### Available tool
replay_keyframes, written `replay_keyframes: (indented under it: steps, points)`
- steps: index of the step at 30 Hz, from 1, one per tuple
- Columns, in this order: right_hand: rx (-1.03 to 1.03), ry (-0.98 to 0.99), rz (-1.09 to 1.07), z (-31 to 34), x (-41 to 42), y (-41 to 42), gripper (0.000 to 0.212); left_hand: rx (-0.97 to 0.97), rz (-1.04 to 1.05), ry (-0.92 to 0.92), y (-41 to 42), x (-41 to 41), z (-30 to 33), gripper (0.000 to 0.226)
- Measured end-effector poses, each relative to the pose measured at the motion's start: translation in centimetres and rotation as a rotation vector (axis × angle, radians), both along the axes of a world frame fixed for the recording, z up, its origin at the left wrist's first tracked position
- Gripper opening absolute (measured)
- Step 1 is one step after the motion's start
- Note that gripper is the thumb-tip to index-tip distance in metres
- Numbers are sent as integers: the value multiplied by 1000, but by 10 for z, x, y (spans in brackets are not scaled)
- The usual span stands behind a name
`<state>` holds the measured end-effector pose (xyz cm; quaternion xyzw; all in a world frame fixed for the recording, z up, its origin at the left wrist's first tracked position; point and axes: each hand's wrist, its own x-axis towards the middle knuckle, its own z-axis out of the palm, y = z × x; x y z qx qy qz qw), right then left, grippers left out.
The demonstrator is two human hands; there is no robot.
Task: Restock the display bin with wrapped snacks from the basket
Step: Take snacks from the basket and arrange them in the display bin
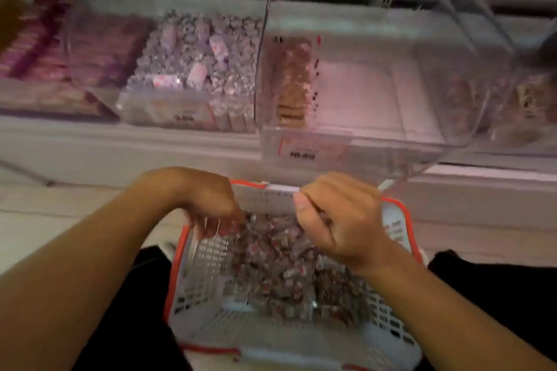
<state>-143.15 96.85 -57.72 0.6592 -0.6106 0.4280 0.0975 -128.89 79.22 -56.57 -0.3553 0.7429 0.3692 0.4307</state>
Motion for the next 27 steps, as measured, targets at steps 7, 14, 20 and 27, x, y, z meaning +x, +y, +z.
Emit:
replay_keyframes:
  steps: [7, 14, 20, 27]
  points:
    - [1623, -599, -198, -217, 13, 76, 93, -115, 184, 1, 114, 49, -209, 54]
    - [1508, -655, -542, -281, 34, 81, 131, -10, 661, 64, 165, 59, -292, 80]
    - [1553, -508, -402, -302, 61, 59, 132, -100, 389, 133, 172, 49, -314, 68]
    - [1390, -318, -347, -307, 46, 73, 49, -216, 155, 59, 170, 38, -322, 60]
